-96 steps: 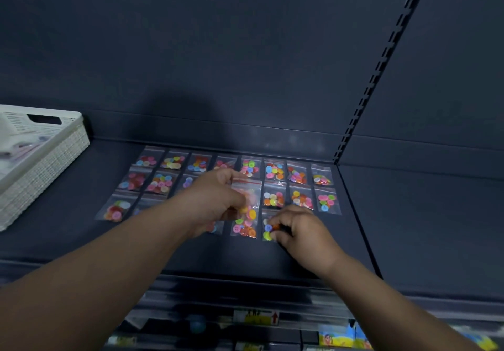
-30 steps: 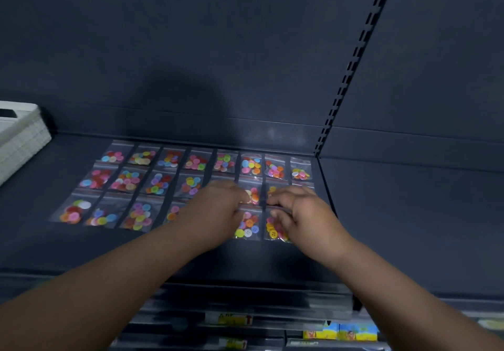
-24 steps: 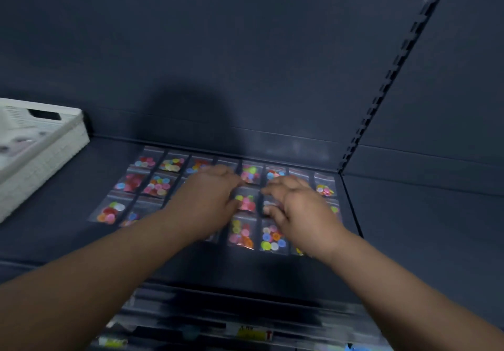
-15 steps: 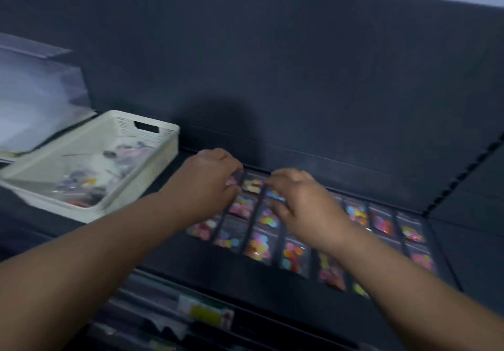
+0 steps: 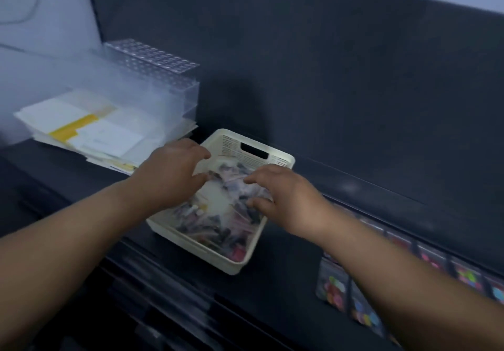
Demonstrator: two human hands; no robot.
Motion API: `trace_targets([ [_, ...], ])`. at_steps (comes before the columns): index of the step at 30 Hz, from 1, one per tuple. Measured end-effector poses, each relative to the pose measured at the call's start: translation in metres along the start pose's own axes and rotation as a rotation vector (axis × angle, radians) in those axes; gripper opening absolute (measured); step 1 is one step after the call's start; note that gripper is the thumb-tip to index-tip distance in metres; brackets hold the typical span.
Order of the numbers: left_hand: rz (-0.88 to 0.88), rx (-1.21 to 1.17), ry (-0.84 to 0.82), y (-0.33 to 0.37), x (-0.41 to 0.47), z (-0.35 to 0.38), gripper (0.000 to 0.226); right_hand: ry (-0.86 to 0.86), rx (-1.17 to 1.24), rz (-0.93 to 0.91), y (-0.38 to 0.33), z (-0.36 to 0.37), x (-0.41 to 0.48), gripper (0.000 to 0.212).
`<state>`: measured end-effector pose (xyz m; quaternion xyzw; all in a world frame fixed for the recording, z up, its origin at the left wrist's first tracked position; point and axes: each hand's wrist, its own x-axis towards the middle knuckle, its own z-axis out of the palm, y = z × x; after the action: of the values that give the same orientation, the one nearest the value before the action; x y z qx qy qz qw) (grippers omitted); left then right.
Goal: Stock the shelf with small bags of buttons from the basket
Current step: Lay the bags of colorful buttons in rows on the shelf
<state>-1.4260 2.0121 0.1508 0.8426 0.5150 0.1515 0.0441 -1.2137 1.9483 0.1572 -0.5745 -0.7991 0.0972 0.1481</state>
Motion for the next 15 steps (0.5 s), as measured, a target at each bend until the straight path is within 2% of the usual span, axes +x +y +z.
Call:
trace_targets([
  [8, -0.049, -0.1, -0.094, -0.05, -0.001, 0.025, 0.055, -0.32, -0.008, -0.007, -0.028, 0.042, 0.066, 0.05],
  [12, -0.043, -0.148, -0.081, -0.054, 0.002, 0.031, 0.054, -0.372, -0.032, 0.095, -0.033, 0.063, 0.089, 0.059],
  [15, -0.047, -0.161, -0.083, -0.056, 0.003, 0.034, 0.053, -0.396, -0.107, 0.18, -0.03, 0.081, 0.105, 0.048],
])
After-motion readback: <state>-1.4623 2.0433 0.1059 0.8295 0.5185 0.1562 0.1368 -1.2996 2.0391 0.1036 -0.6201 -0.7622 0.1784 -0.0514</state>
